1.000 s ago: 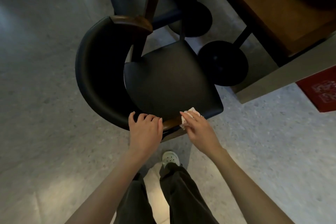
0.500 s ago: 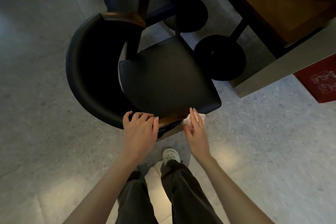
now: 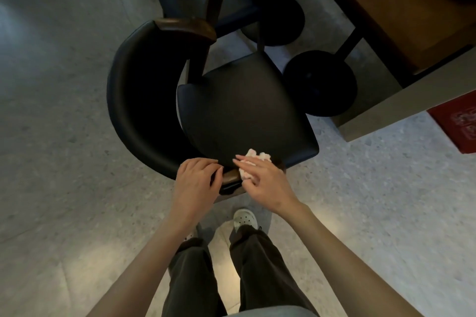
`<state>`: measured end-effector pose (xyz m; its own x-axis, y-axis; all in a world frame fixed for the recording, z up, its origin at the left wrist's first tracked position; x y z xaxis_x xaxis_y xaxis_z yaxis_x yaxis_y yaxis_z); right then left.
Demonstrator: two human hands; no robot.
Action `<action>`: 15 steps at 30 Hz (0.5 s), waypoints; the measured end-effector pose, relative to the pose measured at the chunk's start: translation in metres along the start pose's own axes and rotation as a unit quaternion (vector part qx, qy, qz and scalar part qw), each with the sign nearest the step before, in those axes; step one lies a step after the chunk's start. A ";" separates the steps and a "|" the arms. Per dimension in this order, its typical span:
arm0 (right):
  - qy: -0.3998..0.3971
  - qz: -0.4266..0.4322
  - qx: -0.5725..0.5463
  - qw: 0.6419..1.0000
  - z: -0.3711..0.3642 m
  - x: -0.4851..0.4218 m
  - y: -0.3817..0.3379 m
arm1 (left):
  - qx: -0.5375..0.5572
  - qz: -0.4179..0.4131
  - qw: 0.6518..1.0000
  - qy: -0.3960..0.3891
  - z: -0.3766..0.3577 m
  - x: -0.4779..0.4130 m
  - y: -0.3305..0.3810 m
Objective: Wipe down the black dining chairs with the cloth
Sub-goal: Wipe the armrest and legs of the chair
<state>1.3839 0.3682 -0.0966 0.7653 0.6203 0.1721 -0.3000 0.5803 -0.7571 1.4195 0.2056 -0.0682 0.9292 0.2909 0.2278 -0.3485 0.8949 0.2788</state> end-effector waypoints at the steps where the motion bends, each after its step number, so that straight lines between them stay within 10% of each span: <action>1: 0.001 0.009 -0.024 1.000 0.000 -0.003 -0.011 | 0.009 0.001 1.000 0.004 0.004 -0.001 -0.005; 15: 0.161 -0.135 -0.292 0.933 -0.030 -0.117 -0.100 | 0.042 0.031 0.999 -0.004 0.101 -0.108 -0.123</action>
<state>1.3410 0.2216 -0.0602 0.9276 0.2474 0.2800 0.2191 0.2470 -0.9439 1.3493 0.0296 -0.0335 0.9049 0.3418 0.2536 -0.4142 0.8441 0.3405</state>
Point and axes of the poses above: each hand's wrist, its own x-axis away from the middle knuckle, its own z-axis out of the back of the hand, y = z × x, the point moved 4 cm from there along -x, towards the middle knuckle, and after that the axes turned 13 degrees about z, right-handed, at the moved point
